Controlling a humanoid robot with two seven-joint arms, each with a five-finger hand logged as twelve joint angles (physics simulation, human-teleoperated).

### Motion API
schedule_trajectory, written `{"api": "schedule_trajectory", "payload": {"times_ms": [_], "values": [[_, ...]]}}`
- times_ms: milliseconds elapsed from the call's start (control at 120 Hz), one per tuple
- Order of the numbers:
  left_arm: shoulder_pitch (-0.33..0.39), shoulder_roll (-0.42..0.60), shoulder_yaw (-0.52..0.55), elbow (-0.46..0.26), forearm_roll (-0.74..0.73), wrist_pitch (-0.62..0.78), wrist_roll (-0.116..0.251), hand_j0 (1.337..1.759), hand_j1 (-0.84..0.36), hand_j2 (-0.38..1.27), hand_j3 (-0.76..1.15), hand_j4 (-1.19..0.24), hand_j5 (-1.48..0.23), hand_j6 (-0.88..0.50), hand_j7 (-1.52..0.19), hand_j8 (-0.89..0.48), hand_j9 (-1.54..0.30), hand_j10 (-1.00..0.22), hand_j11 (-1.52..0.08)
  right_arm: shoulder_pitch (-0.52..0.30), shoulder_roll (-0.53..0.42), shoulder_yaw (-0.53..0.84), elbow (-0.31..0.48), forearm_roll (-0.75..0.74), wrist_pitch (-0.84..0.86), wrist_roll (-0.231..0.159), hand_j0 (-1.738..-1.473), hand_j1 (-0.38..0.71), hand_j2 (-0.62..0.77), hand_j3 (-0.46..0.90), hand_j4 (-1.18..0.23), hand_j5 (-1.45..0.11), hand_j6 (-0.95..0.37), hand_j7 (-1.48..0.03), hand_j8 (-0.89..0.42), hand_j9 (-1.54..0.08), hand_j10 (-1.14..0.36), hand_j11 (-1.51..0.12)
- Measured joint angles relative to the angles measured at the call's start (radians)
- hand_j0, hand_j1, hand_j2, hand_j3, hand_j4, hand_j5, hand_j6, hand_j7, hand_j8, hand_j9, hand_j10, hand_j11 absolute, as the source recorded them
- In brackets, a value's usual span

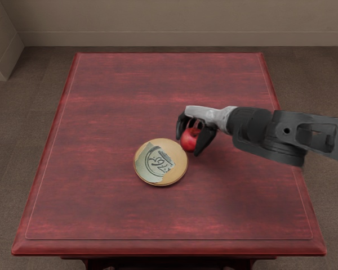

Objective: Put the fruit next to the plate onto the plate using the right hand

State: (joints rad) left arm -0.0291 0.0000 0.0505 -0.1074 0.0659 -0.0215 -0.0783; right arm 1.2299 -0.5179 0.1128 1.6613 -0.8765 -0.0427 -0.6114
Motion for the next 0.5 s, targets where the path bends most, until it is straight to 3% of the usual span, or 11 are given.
{"api": "schedule_trajectory", "payload": {"times_ms": [92, 225, 258, 500], "values": [[0.0, 0.0, 0.0, 0.0, 0.0, 0.0, 0.0, 1.658, 0.07, 0.05, 0.0, -0.23, -0.3, -0.23, -0.3, -0.23, -0.3, -0.23, -0.3, 0.005, 0.036, 0.025, 0.002, 0.012, 0.026, 0.0, -1.653, 0.25, 0.23, 0.0, -0.68, -1.02, -0.45, -0.94, -0.32, -0.99, -0.46, -0.98], [0.0, 0.0, 0.0, 0.0, 0.0, 0.0, 0.0, 1.658, 0.07, 0.05, 0.0, -0.23, -0.3, -0.23, -0.3, -0.23, -0.3, -0.23, -0.3, 0.018, 0.095, 0.045, 0.002, 0.018, 0.038, 0.0, -1.654, 0.22, 0.16, 0.0, -0.68, -1.03, -0.47, -0.95, -0.33, -1.0, -0.46, -1.01], [0.0, 0.0, 0.0, 0.0, 0.0, 0.0, 0.0, 1.658, 0.07, 0.05, 0.0, -0.23, -0.3, -0.23, -0.3, -0.23, -0.3, -0.23, -0.3, 0.019, 0.104, 0.046, 0.002, 0.019, 0.038, 0.0, -1.654, 0.22, 0.22, 0.0, -0.68, -1.03, -0.47, -0.95, -0.33, -1.01, -0.47, -1.01], [0.0, 0.0, 0.0, 0.0, 0.0, 0.0, 0.0, 1.658, 0.07, 0.05, 0.0, -0.23, -0.3, -0.23, -0.3, -0.23, -0.3, -0.23, -0.3, 0.014, 0.137, 0.052, -0.011, 0.017, 0.039, -0.001, -1.655, 0.24, 0.24, 0.0, -0.66, -0.99, -0.49, -0.91, -0.35, -0.96, -0.49, -0.95]]}}
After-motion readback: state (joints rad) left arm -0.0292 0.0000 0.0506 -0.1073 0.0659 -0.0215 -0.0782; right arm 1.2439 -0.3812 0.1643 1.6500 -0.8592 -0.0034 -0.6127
